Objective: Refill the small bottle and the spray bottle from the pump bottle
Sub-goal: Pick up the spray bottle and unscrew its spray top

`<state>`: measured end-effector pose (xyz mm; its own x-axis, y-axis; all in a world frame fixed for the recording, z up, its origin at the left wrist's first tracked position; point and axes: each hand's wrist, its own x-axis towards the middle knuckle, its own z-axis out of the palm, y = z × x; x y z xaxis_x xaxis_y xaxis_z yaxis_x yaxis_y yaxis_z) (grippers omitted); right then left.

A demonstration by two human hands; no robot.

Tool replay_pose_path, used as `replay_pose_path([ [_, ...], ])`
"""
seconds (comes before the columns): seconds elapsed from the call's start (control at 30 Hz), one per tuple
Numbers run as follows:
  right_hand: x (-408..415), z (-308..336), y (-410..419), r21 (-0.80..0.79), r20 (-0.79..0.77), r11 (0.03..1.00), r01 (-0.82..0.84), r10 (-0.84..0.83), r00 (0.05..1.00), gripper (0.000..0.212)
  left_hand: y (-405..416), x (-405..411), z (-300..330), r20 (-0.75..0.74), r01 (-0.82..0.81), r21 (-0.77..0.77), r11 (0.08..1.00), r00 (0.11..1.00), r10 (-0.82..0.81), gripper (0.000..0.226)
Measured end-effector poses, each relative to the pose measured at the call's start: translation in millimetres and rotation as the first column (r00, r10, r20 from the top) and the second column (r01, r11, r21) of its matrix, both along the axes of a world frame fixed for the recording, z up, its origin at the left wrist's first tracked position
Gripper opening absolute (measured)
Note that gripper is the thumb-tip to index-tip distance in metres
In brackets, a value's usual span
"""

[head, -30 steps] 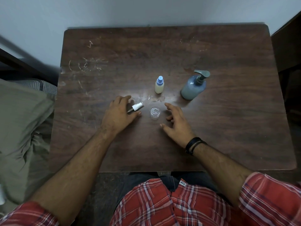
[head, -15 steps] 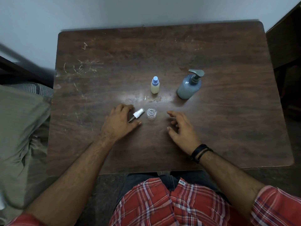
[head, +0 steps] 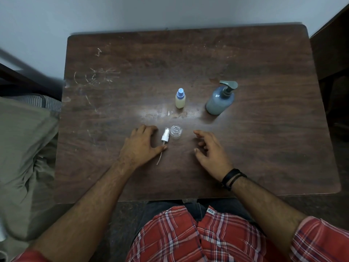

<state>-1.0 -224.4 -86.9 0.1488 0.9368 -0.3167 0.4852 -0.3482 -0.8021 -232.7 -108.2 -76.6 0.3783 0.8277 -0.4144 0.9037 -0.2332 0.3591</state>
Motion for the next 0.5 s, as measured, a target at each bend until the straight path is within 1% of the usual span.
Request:
replay_pose_path([
  [0.13,2.8,0.1,-1.1,0.008,0.002,1.0,0.02,-0.02,1.0,0.056,-1.3,-4.5,3.5,0.012,0.024,0.004,1.0,1.0,-0.024,0.078],
  [0.23,4.6,-0.9,-1.8,0.004,0.0,1.0,0.029,-0.029,1.0,0.056,-3.4,-6.6,3.0,0.036,0.018,0.033,0.999,0.999,-0.019,0.085],
  [0.5,13.4,0.5,0.5,0.029,-0.003,0.996,0.088,-0.088,0.996,0.053,8.7,-2.3,8.5,0.157,-0.029,0.117,0.993,0.988,0.01,0.073],
])
